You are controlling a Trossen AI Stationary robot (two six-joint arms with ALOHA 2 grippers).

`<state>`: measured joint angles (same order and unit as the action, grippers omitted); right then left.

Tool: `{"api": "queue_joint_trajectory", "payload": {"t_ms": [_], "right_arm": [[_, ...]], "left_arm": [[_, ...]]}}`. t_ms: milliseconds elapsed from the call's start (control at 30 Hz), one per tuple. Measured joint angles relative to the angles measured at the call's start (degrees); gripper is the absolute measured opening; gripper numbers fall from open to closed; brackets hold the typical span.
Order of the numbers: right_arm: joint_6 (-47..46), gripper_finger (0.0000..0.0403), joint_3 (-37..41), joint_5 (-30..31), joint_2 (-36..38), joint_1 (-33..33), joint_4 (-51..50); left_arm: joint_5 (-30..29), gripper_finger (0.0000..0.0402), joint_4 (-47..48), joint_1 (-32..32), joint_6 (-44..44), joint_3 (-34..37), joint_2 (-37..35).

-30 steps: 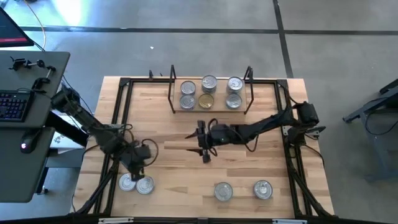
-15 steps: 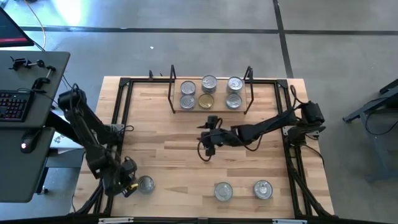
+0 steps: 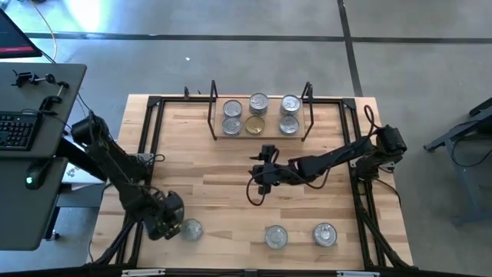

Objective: Stack canned seafood by type on shelf
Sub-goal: Stack the left blue tuna can on top of the top blue tuna can on the shelf

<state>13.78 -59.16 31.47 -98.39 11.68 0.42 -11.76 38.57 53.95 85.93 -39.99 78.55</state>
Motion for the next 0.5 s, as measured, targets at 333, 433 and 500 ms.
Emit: {"api": "queue_joint_trajectory", "payload": {"t_ms": [333,433,500], "right_arm": [[-1.59,0.0236,0.0,-0.09,0.01,0.0,-0.63],[-1.99,0.0236,0.0,-0.16,0.02,0.0,-0.31],[-2.39,0.0236,0.0,-0.18,0.02,0.0,-0.21]], "left_arm": [[-5.3,0.0,-2.12,-3.39,-18.55,-4.46,-0.6],[-4.89,0.0,-8.2,-4.2,-24.68,-4.26,-0.58],[-2.01,0.0,-13.2,-5.86,-28.06,-2.48,-0.22]]}}
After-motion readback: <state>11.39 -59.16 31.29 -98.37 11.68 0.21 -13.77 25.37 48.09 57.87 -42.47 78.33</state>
